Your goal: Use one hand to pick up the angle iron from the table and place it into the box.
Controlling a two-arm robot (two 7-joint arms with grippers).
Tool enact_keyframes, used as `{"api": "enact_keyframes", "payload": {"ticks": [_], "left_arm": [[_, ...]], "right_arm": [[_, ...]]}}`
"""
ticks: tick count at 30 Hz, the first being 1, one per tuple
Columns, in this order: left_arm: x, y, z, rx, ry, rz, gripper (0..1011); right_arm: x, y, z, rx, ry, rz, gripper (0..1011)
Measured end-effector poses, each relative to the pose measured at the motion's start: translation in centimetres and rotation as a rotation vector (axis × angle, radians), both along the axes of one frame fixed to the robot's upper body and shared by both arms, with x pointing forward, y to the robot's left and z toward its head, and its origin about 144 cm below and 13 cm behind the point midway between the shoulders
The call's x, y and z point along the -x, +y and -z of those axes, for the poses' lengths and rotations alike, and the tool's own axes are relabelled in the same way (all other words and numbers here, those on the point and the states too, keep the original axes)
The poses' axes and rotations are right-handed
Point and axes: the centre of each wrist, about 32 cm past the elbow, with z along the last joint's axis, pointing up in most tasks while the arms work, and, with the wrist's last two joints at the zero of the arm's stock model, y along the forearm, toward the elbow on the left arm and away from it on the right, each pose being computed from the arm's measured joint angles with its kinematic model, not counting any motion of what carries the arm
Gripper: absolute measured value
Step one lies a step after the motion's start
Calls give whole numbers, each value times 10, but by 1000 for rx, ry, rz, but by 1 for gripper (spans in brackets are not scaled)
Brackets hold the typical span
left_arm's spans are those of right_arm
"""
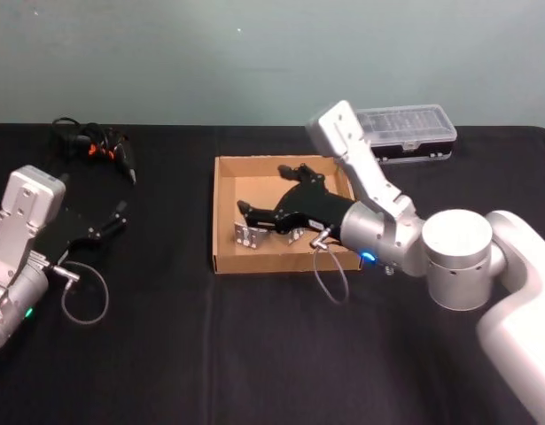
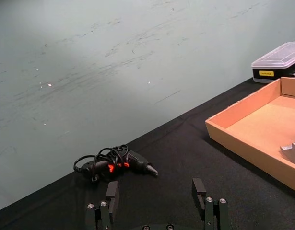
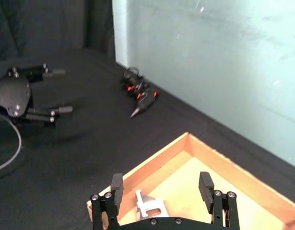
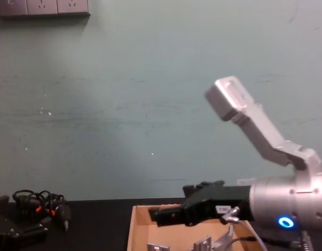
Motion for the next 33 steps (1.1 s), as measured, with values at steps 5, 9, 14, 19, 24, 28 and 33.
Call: {"api": "enact_keyframes", "payload": {"ticks": [5, 9, 14, 19, 24, 28, 33], "left_arm": [[0, 0, 0, 0, 0, 0, 1000], [0, 0, 0, 0, 0, 0, 1000], [0, 0, 0, 0, 0, 0, 1000], [0, 0, 0, 0, 0, 0, 1000], [0, 0, 0, 0, 0, 0, 1000], [0, 0, 0, 0, 0, 0, 1000], [0, 0, 0, 0, 0, 0, 1000]], "right_arm": [[12, -11, -1, -30, -43, 30, 1002], [22, -21, -1, -47, -85, 63, 1003], [34, -36, 3, -53, -136, 106, 1003], [41, -45, 6, -46, -170, 124, 1003], [45, -52, 9, -37, -195, 138, 1003], [50, -59, 13, -32, -217, 156, 1003], [54, -65, 18, -22, -232, 176, 1003]]}}
